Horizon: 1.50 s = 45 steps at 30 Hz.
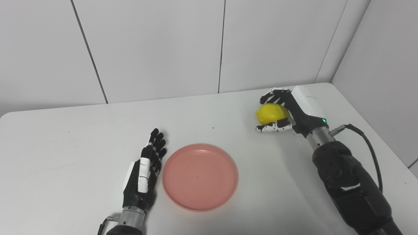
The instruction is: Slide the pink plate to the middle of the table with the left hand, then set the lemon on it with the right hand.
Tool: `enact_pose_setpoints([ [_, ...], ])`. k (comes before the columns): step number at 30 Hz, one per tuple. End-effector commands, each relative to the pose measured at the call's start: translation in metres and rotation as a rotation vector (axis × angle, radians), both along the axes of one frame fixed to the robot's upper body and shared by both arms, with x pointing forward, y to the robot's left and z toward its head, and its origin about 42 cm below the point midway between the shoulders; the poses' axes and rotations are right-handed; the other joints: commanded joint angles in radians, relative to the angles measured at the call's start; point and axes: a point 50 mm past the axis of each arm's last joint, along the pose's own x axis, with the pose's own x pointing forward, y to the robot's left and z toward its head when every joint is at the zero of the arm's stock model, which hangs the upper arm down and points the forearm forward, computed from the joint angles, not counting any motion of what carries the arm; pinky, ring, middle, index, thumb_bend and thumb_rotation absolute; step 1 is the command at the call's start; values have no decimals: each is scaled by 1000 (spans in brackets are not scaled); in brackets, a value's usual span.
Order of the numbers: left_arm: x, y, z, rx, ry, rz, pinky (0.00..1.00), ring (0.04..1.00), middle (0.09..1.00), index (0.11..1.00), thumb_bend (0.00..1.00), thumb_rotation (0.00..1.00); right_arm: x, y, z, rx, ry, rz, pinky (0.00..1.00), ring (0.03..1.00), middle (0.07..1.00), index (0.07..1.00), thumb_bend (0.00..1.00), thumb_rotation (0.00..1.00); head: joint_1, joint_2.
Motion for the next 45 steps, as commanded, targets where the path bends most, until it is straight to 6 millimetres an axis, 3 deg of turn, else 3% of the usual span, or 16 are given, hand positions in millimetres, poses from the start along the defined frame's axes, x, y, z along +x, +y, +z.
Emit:
enact_pose_setpoints([
  [1, -8, 1, -13, 3, 39, 9, 1000, 1000, 1000, 1000, 785, 1000, -2, 16, 29, -10, -120, 85, 337, 391, 462, 540, 514, 0, 5, -1],
  [6, -9, -1, -14, 9, 31, 17, 1000, 1000, 1000, 1000, 782, 1000, -14, 57, 37, -27, -135, 214, 358, 403, 479, 536, 515, 0, 15, 2],
  [11, -11, -2, -13, 9, 31, 22, 1000, 1000, 1000, 1000, 783, 1000, -21, 84, 32, -14, -130, 308, 364, 406, 476, 535, 515, 0, 15, 5],
  [21, -13, -6, -13, 16, 22, 30, 1000, 1000, 1000, 1000, 761, 1000, -19, 122, -4, -35, -29, 464, 386, 418, 469, 534, 516, 0, 39, 5],
  [25, -15, -8, -13, 24, 18, 33, 1000, 1000, 1000, 1000, 765, 1000, -19, 130, -23, -47, 29, 477, 389, 424, 470, 531, 517, 0, 42, 8],
  [45, -17, -9, -13, 11, 13, 38, 1000, 1000, 1000, 1000, 758, 1000, -20, 141, -67, -137, 197, 511, 428, 423, 481, 531, 517, 0, 41, 7],
])
